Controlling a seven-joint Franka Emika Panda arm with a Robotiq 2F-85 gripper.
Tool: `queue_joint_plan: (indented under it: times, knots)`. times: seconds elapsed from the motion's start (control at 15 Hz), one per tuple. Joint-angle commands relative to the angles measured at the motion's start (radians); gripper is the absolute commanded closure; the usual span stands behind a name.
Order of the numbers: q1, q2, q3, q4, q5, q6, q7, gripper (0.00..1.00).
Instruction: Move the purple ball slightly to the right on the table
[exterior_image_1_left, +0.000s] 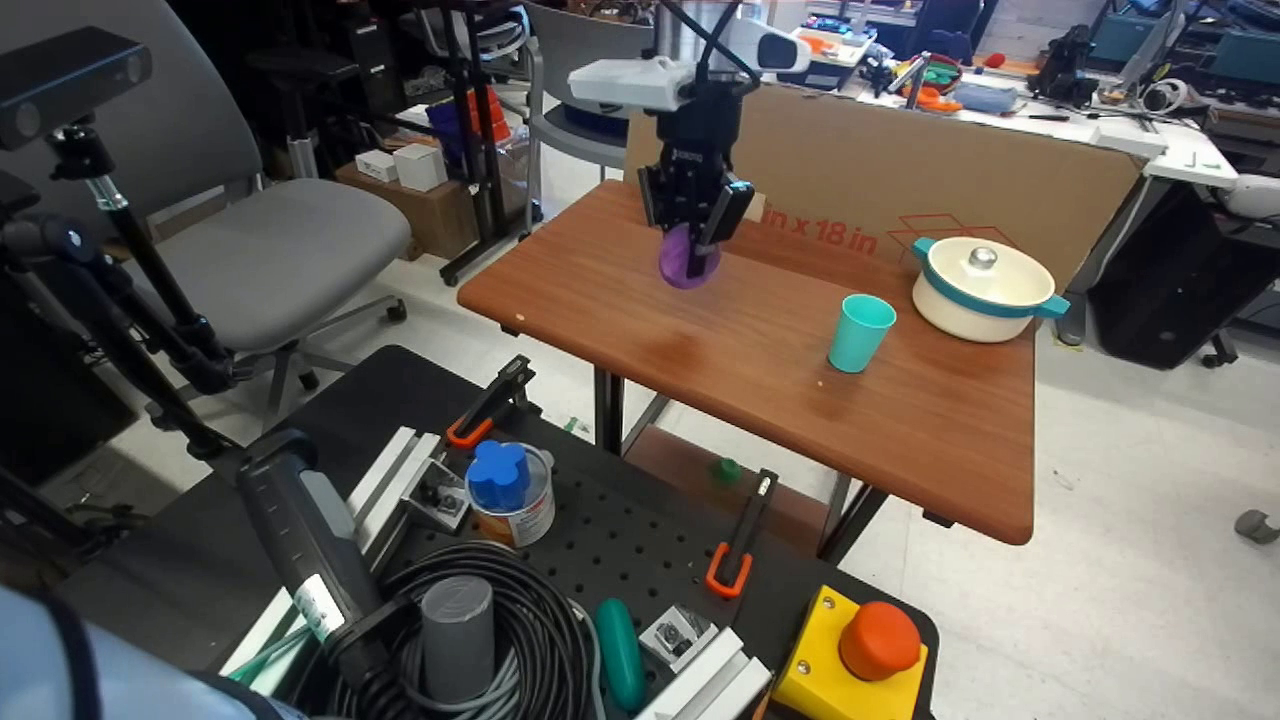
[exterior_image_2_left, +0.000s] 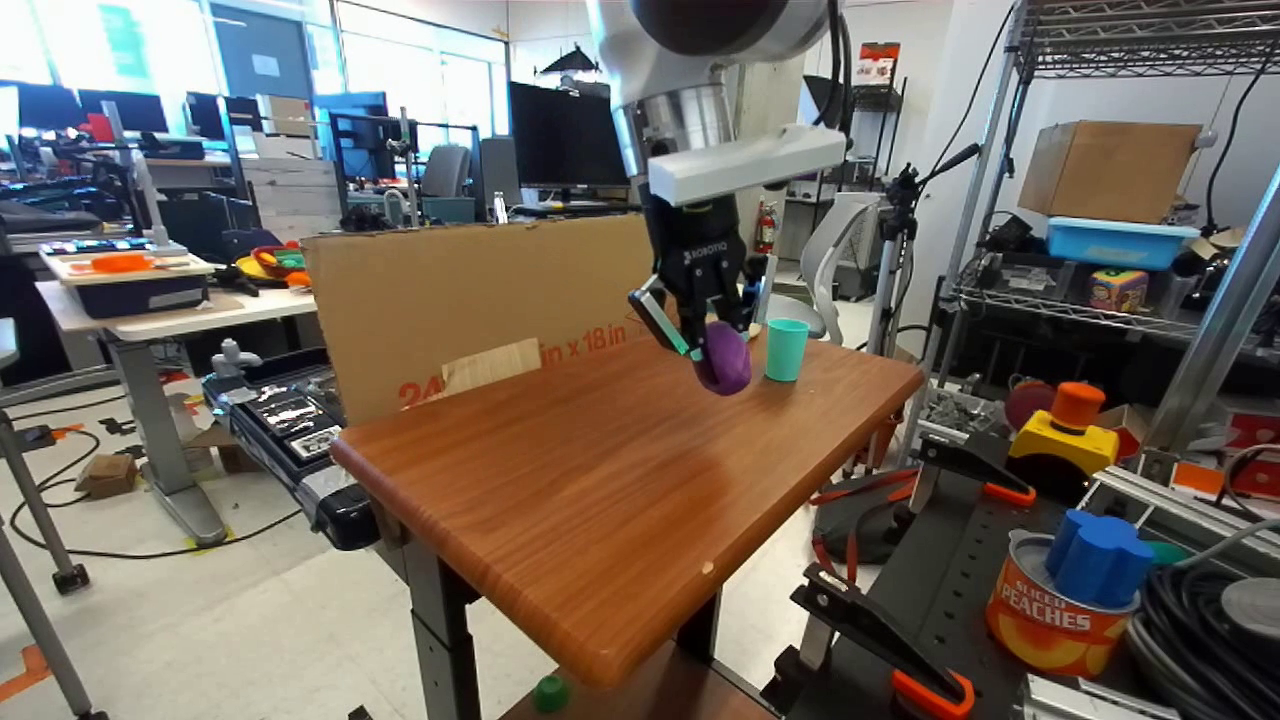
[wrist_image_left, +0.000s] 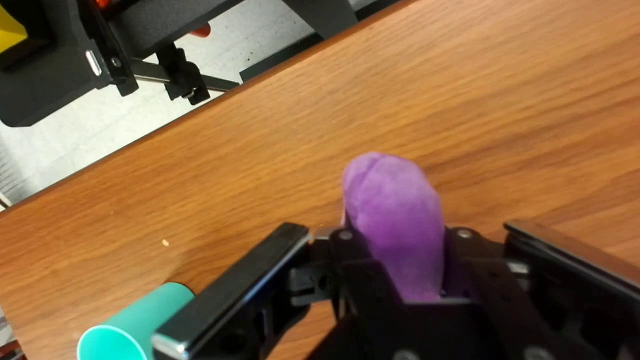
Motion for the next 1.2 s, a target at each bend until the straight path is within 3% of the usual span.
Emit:
queue_joint_plan:
  times: [0.0, 0.47, 0.53, 0.67, 1.0, 1.13]
  knots:
    - [-0.019, -0.004, -0.031, -0.069, -0.044, 0.113, 0.04, 0.94]
    - [-0.036, 0.065, -0.067, -0.083, -0.051, 0.099, 0.067, 0.94]
    - [-0.035, 0.069, -0.066, -0.081, -0.05, 0.093, 0.063, 0.51]
    - [-0.034, 0.053, -0.054, -0.087, -0.042, 0.085, 0.044, 0.43]
    - [0.002, -0.072, -0.013, -0.14, -0.037, 0.071, 0.037, 0.07]
    - [0.021, -0.162, 0.012, -0.171, -0.033, 0.011, 0.054, 0.0]
